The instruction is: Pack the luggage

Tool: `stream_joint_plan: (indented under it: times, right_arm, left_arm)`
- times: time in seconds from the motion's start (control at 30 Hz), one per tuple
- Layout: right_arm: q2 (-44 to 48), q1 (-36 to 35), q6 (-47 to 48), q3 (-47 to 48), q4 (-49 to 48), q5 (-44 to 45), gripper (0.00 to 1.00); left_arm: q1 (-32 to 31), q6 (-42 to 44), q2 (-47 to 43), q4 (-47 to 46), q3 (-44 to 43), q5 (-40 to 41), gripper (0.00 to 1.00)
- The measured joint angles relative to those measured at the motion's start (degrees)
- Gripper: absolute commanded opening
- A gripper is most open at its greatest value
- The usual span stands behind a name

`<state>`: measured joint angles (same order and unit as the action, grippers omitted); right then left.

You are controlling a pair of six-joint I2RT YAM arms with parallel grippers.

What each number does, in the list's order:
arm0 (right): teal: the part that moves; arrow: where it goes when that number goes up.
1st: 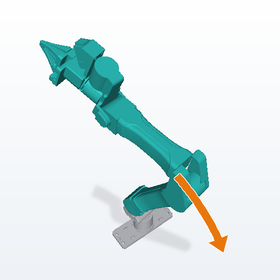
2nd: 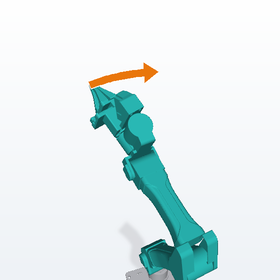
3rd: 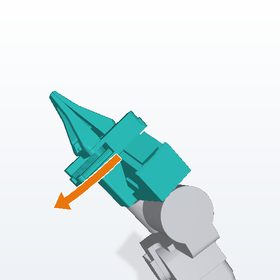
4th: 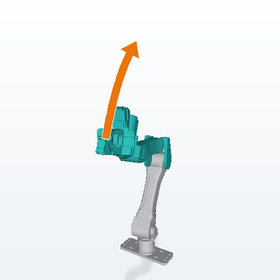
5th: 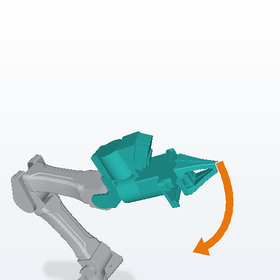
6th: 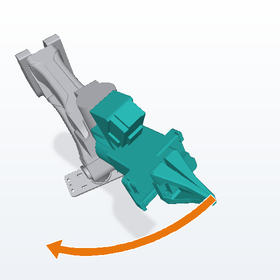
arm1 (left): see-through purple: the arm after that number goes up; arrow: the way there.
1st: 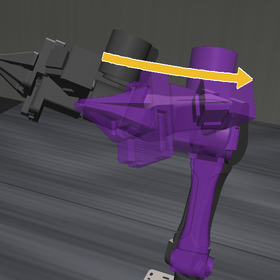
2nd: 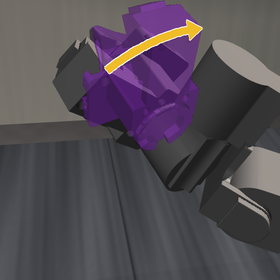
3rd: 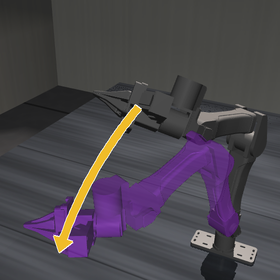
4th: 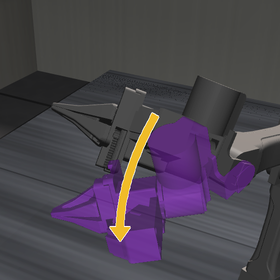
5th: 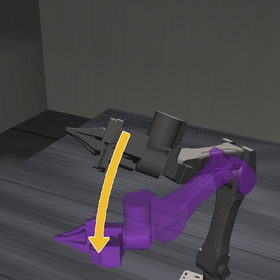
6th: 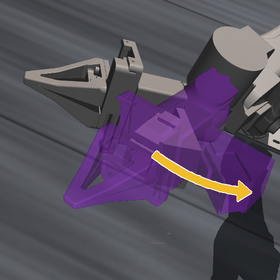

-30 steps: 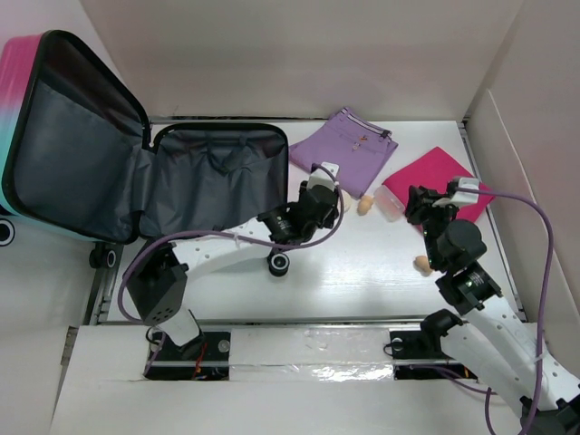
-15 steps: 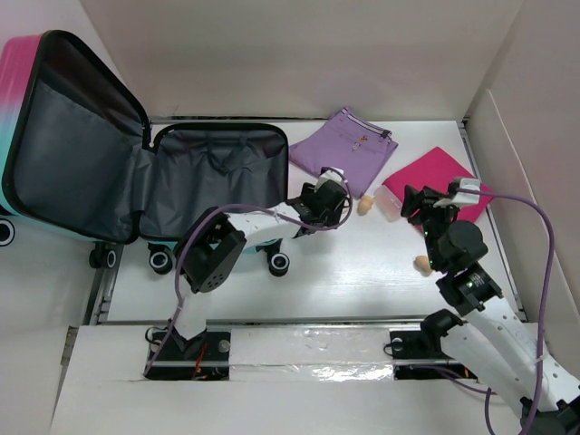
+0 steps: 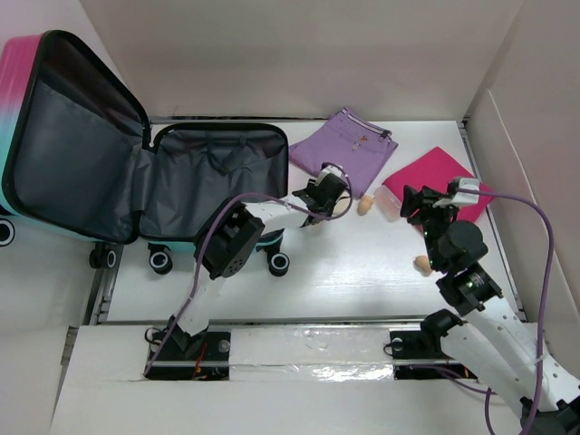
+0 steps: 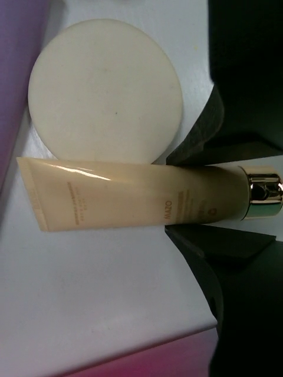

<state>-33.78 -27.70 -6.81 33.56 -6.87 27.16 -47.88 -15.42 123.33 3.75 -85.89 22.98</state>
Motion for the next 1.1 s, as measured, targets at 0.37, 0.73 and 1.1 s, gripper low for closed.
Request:
stream_joint_plan:
  times: [0.37, 0.73, 1.1]
  right_arm:
    - [-0.5, 0.0, 0.1, 0.0, 0.0, -0.3, 0.53]
    - [-0.7, 0.0, 0.2, 0.0, -0.1, -1.5, 0.53]
    - [-5.8, 0.1, 0.8, 0.0, -1.0, -1.4, 0.05]
  left_arm:
    - [-0.3, 0.5, -10.2, -0.9, 7.5, -1.4, 0.02]
    - [14.6, -9.0, -44.2, -15.6, 26.8, 2.7, 0.61]
    - [15.7, -15.2, -47.2, -17.4, 36.1, 2.3, 0.75]
